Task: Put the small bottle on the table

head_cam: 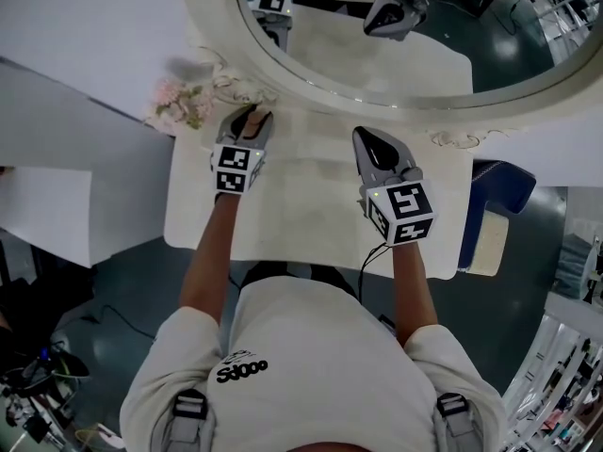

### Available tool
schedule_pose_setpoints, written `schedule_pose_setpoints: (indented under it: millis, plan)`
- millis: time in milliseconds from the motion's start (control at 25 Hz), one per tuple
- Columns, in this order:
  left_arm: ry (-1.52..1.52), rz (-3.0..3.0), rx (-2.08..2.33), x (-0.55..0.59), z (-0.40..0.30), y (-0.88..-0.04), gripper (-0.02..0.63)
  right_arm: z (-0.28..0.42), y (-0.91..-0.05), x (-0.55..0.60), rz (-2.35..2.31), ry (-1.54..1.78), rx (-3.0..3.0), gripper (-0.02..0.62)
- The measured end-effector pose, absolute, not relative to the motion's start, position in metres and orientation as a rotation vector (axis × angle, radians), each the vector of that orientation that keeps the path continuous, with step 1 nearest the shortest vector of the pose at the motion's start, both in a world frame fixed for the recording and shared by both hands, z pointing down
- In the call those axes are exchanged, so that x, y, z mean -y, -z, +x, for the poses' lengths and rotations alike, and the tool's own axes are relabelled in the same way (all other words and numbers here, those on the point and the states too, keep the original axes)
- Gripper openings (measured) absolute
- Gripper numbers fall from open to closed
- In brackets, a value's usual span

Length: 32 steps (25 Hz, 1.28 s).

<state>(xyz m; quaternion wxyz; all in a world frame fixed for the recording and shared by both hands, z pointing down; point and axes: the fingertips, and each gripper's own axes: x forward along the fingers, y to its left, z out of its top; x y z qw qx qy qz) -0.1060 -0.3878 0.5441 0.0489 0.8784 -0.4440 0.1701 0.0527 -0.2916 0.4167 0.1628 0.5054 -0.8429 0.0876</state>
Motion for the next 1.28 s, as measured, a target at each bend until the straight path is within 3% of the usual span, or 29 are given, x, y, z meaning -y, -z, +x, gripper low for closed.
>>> schedule_pose_setpoints:
  millis: [640, 920, 1280]
  plan:
    - [-0.421, 2.666, 1.473, 0.357, -0.141, -0.478, 0.166, 0.026, -0.38, 0.288, 1.35, -0.127, 2.521, 0.003]
    - [-0.408, 2.701, 1.513, 0.337, -0.159, -0.429, 0.043, 0.016, -0.359, 0.291, 1.332, -0.052, 2.556, 0.003]
    - [-0.326, 2.843, 1.537, 0.312, -0.163, -0.351, 0.017, 0.002, -0.335, 0.296, 1.309, 0.049, 2.581, 0.002]
